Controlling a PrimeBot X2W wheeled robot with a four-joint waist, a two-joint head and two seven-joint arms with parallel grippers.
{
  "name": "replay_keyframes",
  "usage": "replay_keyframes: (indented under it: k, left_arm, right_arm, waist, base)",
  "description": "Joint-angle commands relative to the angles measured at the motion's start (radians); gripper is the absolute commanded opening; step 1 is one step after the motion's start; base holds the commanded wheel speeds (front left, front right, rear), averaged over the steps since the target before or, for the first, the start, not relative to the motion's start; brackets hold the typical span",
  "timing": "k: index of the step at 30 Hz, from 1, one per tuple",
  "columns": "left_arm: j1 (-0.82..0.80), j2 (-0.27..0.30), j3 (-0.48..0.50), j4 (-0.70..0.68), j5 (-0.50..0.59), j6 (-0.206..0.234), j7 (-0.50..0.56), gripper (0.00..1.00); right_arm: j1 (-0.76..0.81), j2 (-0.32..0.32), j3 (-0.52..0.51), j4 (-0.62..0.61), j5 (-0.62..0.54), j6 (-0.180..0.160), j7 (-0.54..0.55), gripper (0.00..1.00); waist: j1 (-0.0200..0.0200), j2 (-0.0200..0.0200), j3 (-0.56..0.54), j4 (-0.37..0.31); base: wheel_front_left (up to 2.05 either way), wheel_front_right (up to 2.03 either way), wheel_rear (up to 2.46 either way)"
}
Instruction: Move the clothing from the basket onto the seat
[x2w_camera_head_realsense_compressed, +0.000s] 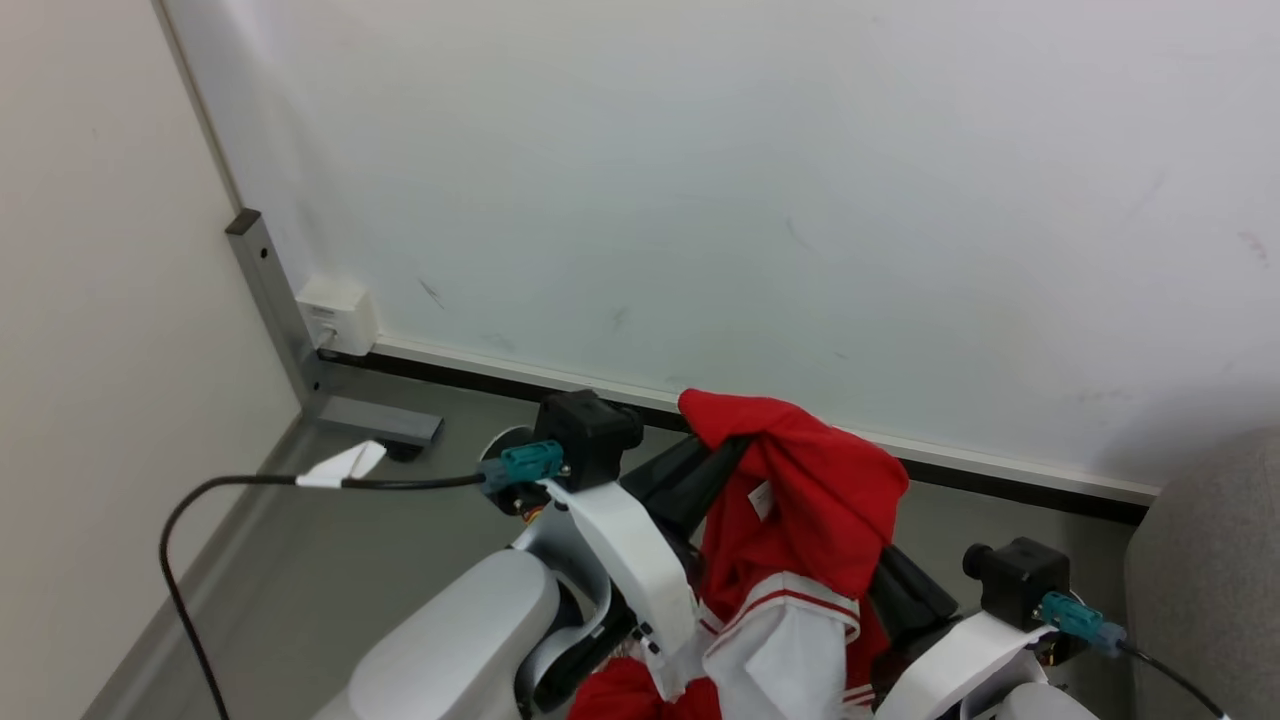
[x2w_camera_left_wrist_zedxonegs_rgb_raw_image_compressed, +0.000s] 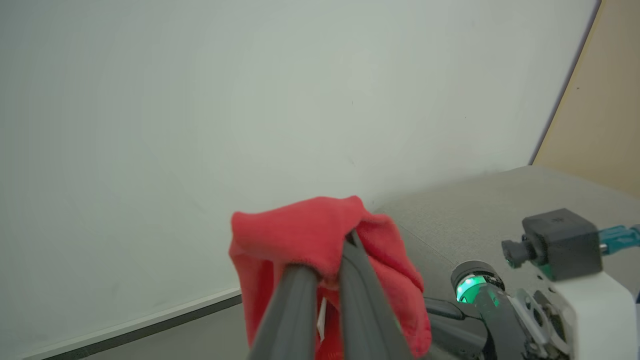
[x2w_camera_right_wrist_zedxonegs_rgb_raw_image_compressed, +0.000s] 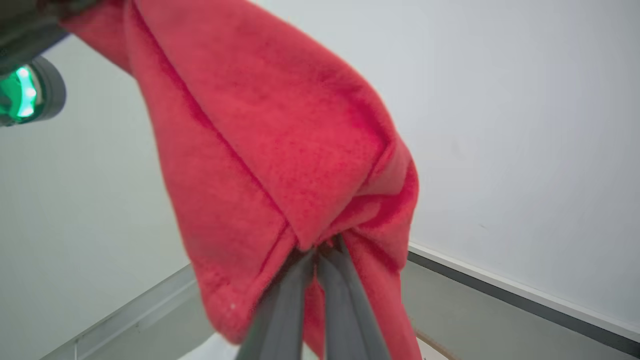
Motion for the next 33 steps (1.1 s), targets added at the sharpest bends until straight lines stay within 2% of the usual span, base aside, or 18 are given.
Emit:
replay_keyframes:
  k: [1,9,10,11,12,13,19,24,33]
  left_arm:
    - [0.02,0.006,0.0,0.003,-0.01,0.003,-0.005,0.0]
    - [0.085,0.019,-0.025,-0.052,0.006,0.003,-0.053,0.0]
    - [0.093,0.022,-0.029,-0.058,0.012,0.004,-0.062,0.08]
    - [0.101,0.024,-0.032,-0.062,0.016,0.006,-0.07,0.33]
    - [0.109,0.024,-0.036,-0.064,0.013,0.007,-0.075,0.79]
    - [0.113,0.024,-0.039,-0.068,0.015,0.007,-0.081,1.0]
    - [0.138,0.035,-0.055,-0.087,0.034,0.014,-0.105,1.0]
    - [0.146,0.048,-0.061,-0.082,0.071,0.034,-0.127,1.0]
    - [0.166,0.052,-0.06,-0.052,0.077,0.047,-0.147,1.0]
  right_arm:
    - [0.016,-0.009,-0.014,-0.01,-0.01,-0.002,0.0,0.0]
    - [0.076,-0.015,-0.189,-0.109,-0.1,-0.002,0.0,0.0]
    - [0.082,-0.015,-0.207,-0.118,-0.109,-0.002,0.0,0.0]
    - [0.086,-0.017,-0.22,-0.128,-0.119,-0.002,0.0,0.0]
    - [0.089,-0.017,-0.235,-0.138,-0.126,-0.002,0.0,0.0]
    - [0.092,-0.018,-0.248,-0.146,-0.131,-0.002,0.0,0.0]
    - [0.111,-0.025,-0.312,-0.194,-0.152,-0.002,0.0,0.0]
    - [0.121,-0.043,-0.323,-0.228,-0.145,-0.002,0.0,0.0]
    - [0.129,-0.06,-0.384,-0.284,-0.145,-0.002,0.0,0.0]
  waist:
    - [0.0,0.0,0.001,-0.005]
    - [0.0,0.0,0.011,-0.056]
    - [0.0,0.0,0.013,-0.064]
    - [0.0,0.0,0.014,-0.073]
    - [0.0,0.0,0.016,-0.082]
    - [0.0,0.0,0.017,-0.092]
    - [0.0,0.0,0.026,-0.153]
    - [0.0,0.0,0.036,-0.212]
    - [0.0,0.0,0.055,-0.348]
  base:
    - [0.0,0.0,0.0]
    - [0.0,0.0,0.0]
    - [0.0,0.0,0.0]
    - [0.0,0.0,0.0]
    - [0.0,0.0,0.0]
    - [0.0,0.0,0.0]
    - [0.0,0.0,0.0]
    - [0.0,0.0,0.0]
    - [0.0,0.0,0.0]
